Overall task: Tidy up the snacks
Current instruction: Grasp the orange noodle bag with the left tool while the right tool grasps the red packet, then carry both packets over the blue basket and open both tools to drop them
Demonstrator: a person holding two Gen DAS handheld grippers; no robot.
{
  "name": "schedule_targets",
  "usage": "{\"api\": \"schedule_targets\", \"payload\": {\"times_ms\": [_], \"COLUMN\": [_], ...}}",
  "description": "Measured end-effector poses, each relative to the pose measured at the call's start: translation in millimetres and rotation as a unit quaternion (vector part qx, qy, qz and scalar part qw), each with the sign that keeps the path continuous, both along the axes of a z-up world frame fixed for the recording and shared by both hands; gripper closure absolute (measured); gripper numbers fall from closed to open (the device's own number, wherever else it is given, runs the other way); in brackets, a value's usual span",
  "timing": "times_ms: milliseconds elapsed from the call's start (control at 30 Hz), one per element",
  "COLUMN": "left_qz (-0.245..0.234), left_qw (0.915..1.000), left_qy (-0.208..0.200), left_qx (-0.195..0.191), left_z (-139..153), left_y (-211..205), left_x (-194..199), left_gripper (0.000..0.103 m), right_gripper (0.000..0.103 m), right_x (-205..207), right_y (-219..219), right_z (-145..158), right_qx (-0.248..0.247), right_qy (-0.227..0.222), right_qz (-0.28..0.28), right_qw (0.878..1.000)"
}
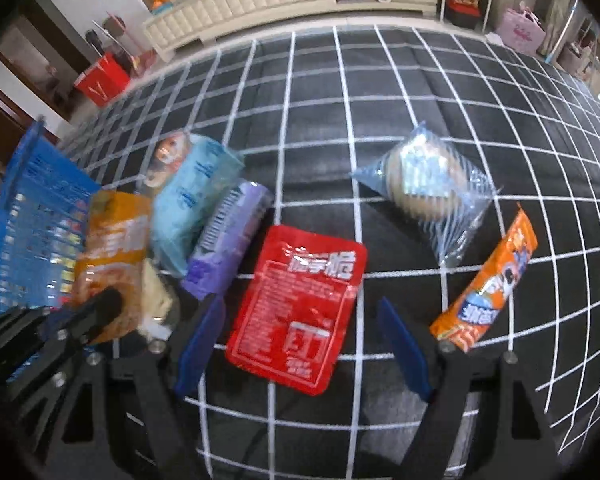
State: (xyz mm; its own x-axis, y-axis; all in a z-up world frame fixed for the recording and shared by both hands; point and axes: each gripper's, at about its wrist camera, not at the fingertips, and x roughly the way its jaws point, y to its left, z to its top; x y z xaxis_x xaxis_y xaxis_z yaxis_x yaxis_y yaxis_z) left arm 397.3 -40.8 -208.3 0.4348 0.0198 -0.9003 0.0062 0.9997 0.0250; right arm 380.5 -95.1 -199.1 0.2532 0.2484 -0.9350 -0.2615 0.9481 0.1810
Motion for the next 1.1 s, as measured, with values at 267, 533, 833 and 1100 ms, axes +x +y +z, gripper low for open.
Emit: {"api": "schedule_targets", "payload": {"times_ms": [267, 533, 833, 1100], "left_qz": [-0.001, -0.004, -0.015, -0.039], "left_qw": [1.0, 1.0, 0.9995, 0.9984], "left_qy": [-0.003, -0.005, 0.005, -0.015], "left_qx": [-0.002, 0.003, -0.026, -0.039], "left_z": [-5.0, -3.9, 2.9, 32.9], "left_y": [0.9, 1.9, 5.6, -1.5], "left_x": [3.3, 1.8, -9.3, -31.4], "left_gripper": [0.102, 0.102, 0.102, 0.102], "right_gripper": [0.029, 0.081, 0.089, 0.089], "right_x": [-2.8, -24.3, -35.9, -63.2], "right_y": [20.7, 11.8, -16.3, -22.9], "right_z": [-6.9, -1.3, 11.0, 58.9], "right_qx": [-0.049, -0.07, -0.007, 0.005], "right_qy": [-0.012, -0.052, -0.048, -0.071], "right_qz": [0.022, 0.018, 0.011, 0.001], "right_qw": [0.998, 0.996, 0.999, 0.998]}}
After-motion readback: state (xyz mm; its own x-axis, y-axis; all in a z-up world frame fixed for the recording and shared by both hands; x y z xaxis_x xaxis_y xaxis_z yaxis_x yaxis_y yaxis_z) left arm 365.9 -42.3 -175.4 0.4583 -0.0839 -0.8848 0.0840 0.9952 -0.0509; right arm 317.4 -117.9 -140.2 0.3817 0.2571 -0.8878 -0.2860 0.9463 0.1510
